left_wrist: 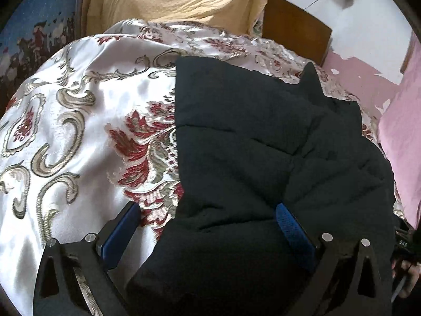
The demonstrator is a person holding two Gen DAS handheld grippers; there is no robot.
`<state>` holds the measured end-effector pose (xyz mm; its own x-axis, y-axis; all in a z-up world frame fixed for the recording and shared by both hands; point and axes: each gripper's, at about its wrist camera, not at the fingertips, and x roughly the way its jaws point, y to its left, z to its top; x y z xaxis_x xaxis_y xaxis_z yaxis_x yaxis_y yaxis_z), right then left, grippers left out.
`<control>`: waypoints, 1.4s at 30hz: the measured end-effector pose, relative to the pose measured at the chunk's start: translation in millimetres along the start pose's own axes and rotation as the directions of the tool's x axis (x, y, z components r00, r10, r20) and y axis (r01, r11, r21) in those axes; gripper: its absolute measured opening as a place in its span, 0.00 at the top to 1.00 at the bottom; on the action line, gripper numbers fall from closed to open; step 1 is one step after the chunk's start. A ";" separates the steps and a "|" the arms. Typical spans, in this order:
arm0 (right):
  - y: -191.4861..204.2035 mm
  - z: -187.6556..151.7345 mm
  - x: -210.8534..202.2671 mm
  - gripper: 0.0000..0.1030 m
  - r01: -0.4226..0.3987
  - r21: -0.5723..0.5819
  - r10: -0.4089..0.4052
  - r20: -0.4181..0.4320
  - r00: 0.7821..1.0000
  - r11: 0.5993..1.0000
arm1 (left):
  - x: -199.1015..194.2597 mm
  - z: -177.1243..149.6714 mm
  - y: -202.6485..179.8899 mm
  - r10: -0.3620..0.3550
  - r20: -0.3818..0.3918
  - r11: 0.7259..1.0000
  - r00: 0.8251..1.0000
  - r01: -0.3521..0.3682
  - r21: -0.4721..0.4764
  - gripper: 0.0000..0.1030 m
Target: Fold large clothes
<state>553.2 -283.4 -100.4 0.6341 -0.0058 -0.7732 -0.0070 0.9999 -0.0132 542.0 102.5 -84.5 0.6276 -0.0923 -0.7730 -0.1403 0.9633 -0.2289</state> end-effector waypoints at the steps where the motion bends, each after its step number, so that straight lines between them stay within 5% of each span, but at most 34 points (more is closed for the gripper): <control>1: -3.4 1.9 -3.9 0.05 -0.013 0.014 0.013 0.000 1.000 1.000 | -2.4 4.2 -0.1 0.019 -0.025 1.000 1.000 -0.019 -0.009 0.00; 9: -19.0 47.2 -51.0 0.05 -0.130 0.131 0.125 0.047 0.991 0.983 | -37.4 63.3 -17.5 0.036 0.023 0.999 0.999 -0.037 0.005 0.00; 16: 4.1 130.9 -12.4 0.05 -0.189 0.203 0.188 0.025 0.982 0.961 | -1.3 132.0 -71.7 -0.113 0.030 0.993 0.993 0.112 0.022 0.00; 21: 20.2 176.4 31.4 0.05 -0.166 0.267 0.160 0.046 0.986 0.949 | 42.0 168.2 -117.4 -0.130 0.039 0.990 0.991 0.128 0.059 0.00; 23: 18.2 186.9 48.7 0.09 -0.166 0.315 0.159 0.047 0.986 0.935 | 52.2 177.1 -131.0 -0.137 0.053 0.989 0.989 0.133 0.069 0.01; 27: 14.8 198.3 76.4 0.36 -0.192 0.401 0.186 0.055 0.981 0.896 | 74.1 192.0 -153.4 -0.156 0.060 0.986 0.986 0.153 0.060 0.03; 30: 18.7 206.2 90.1 0.48 -0.200 0.418 0.194 0.058 0.979 0.886 | 85.9 198.1 -168.3 -0.177 0.049 0.983 0.983 0.173 0.062 0.37; 32: 23.7 206.8 96.5 0.61 -0.179 0.405 0.180 0.037 0.983 0.897 | 96.3 199.6 -177.8 -0.179 0.007 0.982 0.984 0.178 0.071 0.79; 33: 24.0 205.6 96.8 0.74 -0.174 0.401 0.175 0.034 0.984 0.899 | 100.7 198.0 -184.3 -0.161 -0.020 0.982 0.987 0.163 0.095 0.92; 36: 23.5 196.1 84.7 0.84 -0.193 0.384 0.183 0.062 0.981 0.903 | 84.5 188.6 -185.6 -0.155 0.038 0.980 0.987 0.149 0.134 0.93; 42: 9.7 179.4 24.1 0.87 -0.259 0.317 0.223 0.144 0.964 0.912 | 26.3 171.4 -160.0 -0.206 0.109 0.968 0.972 0.187 0.165 0.94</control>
<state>707.1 -271.4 -5.5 0.7210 0.2195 -0.6572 0.0751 0.9181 0.3891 712.2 -10.8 33.2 0.7227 -0.2611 -0.6399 0.1079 0.9572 -0.2687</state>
